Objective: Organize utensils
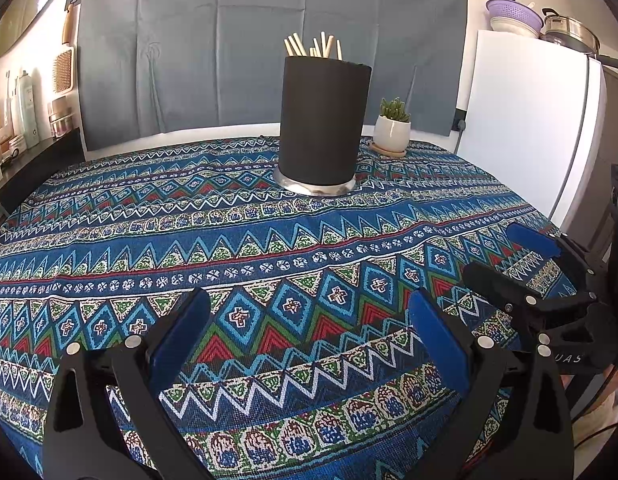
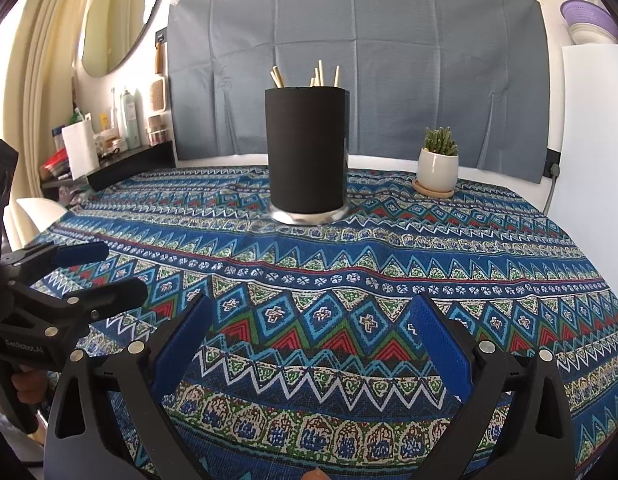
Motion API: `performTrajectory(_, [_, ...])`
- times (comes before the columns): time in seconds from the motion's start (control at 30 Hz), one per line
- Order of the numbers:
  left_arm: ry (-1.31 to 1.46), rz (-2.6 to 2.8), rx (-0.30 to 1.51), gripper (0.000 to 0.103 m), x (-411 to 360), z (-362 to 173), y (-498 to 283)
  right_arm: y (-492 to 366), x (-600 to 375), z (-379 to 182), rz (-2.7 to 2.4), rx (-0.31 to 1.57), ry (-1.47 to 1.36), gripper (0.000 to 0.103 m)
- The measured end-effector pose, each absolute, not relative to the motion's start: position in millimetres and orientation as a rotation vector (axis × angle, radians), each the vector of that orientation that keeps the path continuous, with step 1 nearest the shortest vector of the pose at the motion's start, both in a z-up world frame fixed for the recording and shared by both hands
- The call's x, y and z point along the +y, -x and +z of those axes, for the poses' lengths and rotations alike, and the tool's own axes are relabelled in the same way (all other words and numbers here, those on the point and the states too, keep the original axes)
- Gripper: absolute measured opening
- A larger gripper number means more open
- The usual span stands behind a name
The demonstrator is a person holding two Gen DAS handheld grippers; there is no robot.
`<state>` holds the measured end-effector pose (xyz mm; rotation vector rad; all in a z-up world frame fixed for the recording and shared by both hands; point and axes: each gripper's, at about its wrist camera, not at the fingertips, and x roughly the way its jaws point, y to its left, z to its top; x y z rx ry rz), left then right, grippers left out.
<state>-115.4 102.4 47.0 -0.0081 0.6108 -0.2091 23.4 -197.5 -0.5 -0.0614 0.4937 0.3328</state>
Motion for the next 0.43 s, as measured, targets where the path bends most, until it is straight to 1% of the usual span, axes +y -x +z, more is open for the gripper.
performTrajectory(0.43, [0.021,-0.23,0.636,0.097,104.5,44.9,111.9,-23.3,-197.0,-0.2,0.332,0.494,0.061,0.095])
